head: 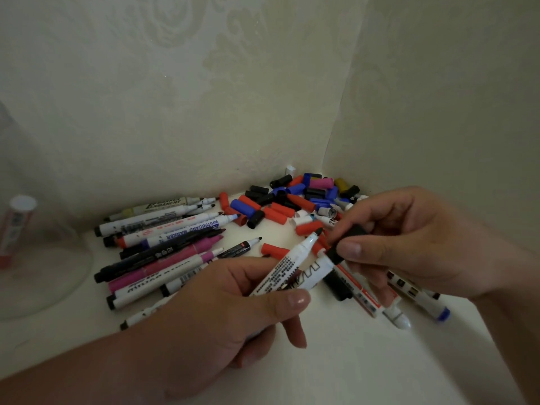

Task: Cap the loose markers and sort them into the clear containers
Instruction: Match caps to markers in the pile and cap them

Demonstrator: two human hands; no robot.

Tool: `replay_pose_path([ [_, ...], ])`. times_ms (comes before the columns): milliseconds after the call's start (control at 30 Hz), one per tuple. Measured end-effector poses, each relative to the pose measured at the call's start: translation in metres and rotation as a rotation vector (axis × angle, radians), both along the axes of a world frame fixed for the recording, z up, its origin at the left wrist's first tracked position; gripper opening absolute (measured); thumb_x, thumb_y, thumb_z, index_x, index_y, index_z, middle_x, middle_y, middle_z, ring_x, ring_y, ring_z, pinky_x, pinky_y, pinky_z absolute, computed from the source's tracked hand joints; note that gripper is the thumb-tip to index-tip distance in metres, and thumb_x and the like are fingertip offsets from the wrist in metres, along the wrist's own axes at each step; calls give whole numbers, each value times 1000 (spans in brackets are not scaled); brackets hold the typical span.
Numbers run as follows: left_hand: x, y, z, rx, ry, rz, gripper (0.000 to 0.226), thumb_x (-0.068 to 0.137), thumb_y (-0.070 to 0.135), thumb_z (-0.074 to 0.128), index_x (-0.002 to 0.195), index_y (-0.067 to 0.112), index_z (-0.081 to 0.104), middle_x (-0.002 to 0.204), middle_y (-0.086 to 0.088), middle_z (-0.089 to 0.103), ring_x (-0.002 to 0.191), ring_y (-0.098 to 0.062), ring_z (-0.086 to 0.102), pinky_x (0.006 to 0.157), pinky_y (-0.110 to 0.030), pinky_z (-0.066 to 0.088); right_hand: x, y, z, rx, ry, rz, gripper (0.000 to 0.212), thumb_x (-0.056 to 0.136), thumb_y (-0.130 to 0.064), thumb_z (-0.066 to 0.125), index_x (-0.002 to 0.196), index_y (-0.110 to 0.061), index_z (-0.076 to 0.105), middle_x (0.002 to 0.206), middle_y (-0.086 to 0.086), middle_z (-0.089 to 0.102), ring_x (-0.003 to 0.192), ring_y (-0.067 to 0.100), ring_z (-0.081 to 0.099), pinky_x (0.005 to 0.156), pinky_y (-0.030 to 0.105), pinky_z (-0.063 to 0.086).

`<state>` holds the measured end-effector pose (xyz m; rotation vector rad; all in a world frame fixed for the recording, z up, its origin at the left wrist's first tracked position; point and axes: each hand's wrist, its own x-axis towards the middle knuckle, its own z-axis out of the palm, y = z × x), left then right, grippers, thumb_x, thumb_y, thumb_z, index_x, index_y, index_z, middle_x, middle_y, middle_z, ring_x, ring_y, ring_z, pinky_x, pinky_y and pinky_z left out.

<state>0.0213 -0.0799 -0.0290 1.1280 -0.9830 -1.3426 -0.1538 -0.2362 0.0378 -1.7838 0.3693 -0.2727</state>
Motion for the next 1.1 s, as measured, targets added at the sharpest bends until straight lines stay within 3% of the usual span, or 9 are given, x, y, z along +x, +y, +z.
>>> replay_pose_path([
  [133,-3,0,1,-12,-7,31,11,77,31,82,83,23,76,74,-19,72,36,-16,33,38,-19,25,5,7,3,51,34,-10,29,72,-19,75,88,5,71,62,29,62,36,26,56,45,32,53],
  [267,-6,1,2,-5,24,58,14,73,28,74,84,21,76,71,-21,70,36,-15,31,37,-18,24,10,13,4,92,93,-25,23,72,-20,74,80,1,70,60,28,62,34,24,58,40,25,50],
  [400,-3,1,2,21,37,68,10,78,25,83,83,21,76,70,-21,69,35,-16,31,38,-18,22,14,17,4,79,75,-20,17,75,-21,72,79,-5,73,60,25,62,34,24,58,41,27,52],
  [667,1,-1,1,103,93,28,38,67,23,88,96,5,72,69,-26,65,32,-14,30,38,-19,16,16,16,-3,78,-6,-9,19,78,-16,70,83,2,69,58,20,64,36,24,60,41,29,53],
  [767,2,-2,4,92,161,7,28,79,28,69,96,6,72,74,-23,66,31,-14,43,33,-16,25,15,10,-6,136,-1,20,24,77,-19,72,86,3,68,61,21,64,40,26,61,45,33,55],
  [833,4,-2,3,71,258,3,28,94,28,54,99,7,72,82,-22,64,39,-12,58,35,-18,42,11,4,-8,161,10,37,23,76,-16,74,90,2,69,65,24,64,43,26,61,49,35,57],
  [933,10,-2,-4,101,406,-66,44,103,40,46,108,1,66,95,-30,54,51,-18,64,46,-25,52,5,-2,-10,133,53,29,21,74,-10,75,93,-2,70,72,27,64,47,27,62,53,37,57],
  [1000,15,-1,-10,110,351,-76,58,101,54,48,122,0,60,111,-37,55,70,-18,68,61,-26,54,2,-4,-11,49,119,5,20,73,-11,75,92,-5,70,76,26,67,51,29,64,54,36,57],
  [1100,16,-3,-12,67,306,-70,54,96,56,56,127,14,67,127,-28,64,90,-26,71,73,-34,55,0,-5,-9,-46,198,18,17,75,-10,75,91,-7,69,83,27,70,56,32,63,54,35,55],
])
